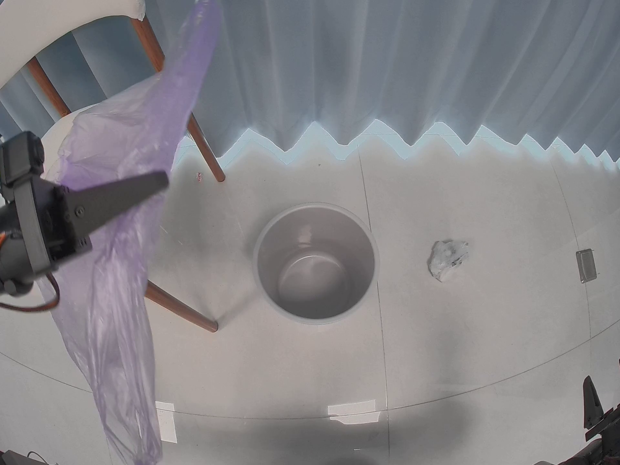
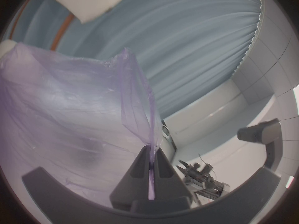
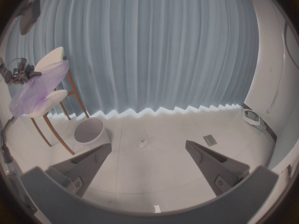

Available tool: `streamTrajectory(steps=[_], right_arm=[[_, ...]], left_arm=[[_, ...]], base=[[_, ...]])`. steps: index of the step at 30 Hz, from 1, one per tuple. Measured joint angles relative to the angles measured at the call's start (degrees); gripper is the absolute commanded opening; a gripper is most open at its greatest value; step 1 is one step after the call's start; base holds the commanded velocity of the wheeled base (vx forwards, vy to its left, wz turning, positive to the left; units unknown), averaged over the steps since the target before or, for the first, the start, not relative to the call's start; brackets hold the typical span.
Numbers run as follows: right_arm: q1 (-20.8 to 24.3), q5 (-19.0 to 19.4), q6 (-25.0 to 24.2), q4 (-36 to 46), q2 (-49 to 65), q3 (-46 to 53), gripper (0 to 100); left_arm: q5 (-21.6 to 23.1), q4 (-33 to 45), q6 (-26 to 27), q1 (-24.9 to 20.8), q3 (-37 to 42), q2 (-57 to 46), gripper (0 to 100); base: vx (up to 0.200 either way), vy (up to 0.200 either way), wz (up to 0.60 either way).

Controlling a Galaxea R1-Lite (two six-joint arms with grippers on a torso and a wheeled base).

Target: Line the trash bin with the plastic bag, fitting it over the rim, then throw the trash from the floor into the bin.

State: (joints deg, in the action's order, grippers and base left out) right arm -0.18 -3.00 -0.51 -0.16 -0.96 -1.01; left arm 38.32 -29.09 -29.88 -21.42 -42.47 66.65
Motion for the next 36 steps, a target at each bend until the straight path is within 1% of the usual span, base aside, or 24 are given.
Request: streamTrajectory(steps=[5,9,19,30,36], right_arm=[[0.00,0.00,-0.06,-0.02,0.00,0.00,100],[0.00,-0.01,-0.13,-0.06,0.00,0.00,100],[0.00,-0.06,-0.27,-0.06,0.00,0.00,100],[0.00,-0.09,-0.22,-0.09,0.00,0.00,100],[0.00,-0.09,-0.20,-0.09,0.00,0.00,100]], left_arm=[[1.21,-0.35,-0.15,-8.27,2.32,1.05,0],[1.67,-1.95,-0.37,-11.72,1.99,3.85,0],[1.84,-4.83,-1.67,-15.52,-5.18,12.43,0],[1.84,-6.92,-2.94,-18.79,-9.18,18.74,0],[1.84,-7.01,-3.02,-19.32,-11.72,21.50,0]], base=[[0.000,0.000,0.00],[0.000,0.000,0.00],[0.000,0.000,0.00],[0.000,0.000,0.00],[0.000,0.000,0.00]])
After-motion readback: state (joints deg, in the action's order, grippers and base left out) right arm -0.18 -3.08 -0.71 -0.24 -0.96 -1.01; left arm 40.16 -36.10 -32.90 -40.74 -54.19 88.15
